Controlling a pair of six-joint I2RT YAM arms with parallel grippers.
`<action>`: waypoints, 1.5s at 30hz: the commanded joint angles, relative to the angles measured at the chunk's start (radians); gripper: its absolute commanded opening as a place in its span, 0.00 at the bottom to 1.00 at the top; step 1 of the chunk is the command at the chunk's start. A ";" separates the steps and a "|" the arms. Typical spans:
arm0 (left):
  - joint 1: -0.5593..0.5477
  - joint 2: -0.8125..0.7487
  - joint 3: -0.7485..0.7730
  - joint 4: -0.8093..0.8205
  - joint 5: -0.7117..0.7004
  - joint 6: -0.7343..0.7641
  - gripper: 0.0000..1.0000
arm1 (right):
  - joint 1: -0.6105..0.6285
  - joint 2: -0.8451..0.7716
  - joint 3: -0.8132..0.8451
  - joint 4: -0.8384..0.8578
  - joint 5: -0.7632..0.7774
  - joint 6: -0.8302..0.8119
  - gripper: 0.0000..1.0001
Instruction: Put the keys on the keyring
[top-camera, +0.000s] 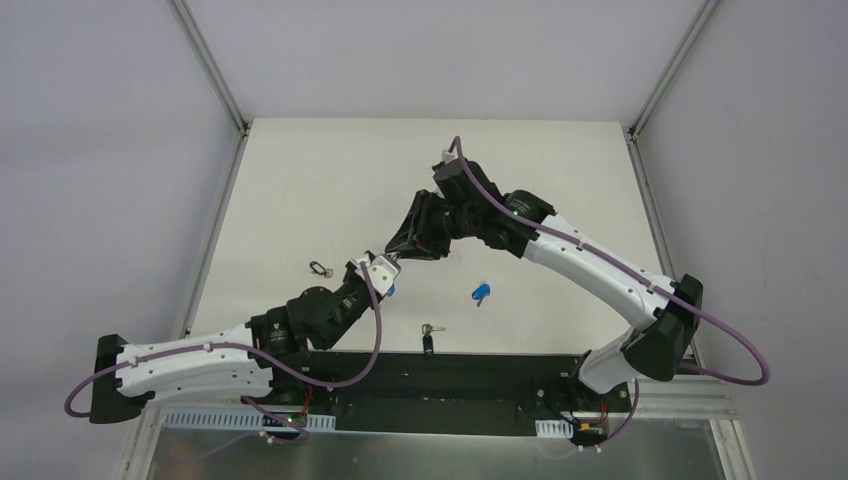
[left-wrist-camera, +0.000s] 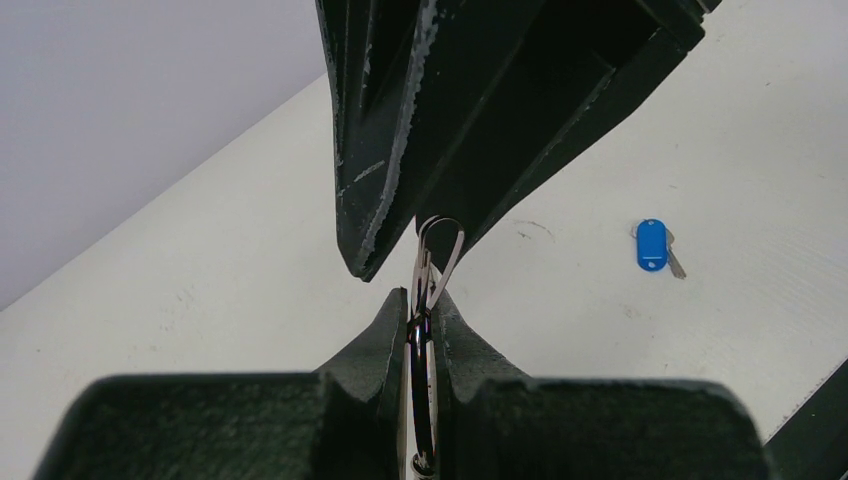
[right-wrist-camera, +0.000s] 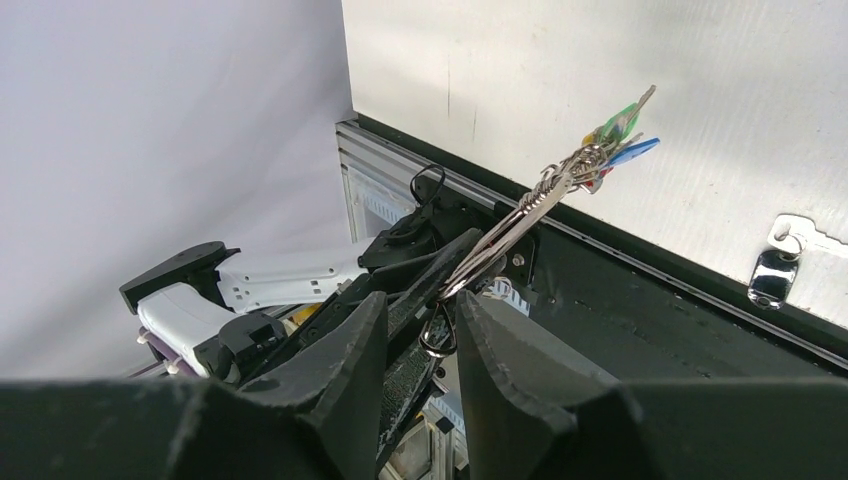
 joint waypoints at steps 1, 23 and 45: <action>-0.033 0.024 0.003 0.113 -0.085 0.078 0.00 | 0.004 -0.005 0.055 0.005 -0.023 0.021 0.33; -0.072 0.023 -0.028 0.204 -0.172 0.166 0.00 | 0.005 -0.030 0.024 -0.019 -0.009 0.020 0.10; -0.073 -0.206 0.158 -0.300 0.232 -0.224 0.34 | 0.005 -0.057 0.154 -0.247 0.005 -0.215 0.00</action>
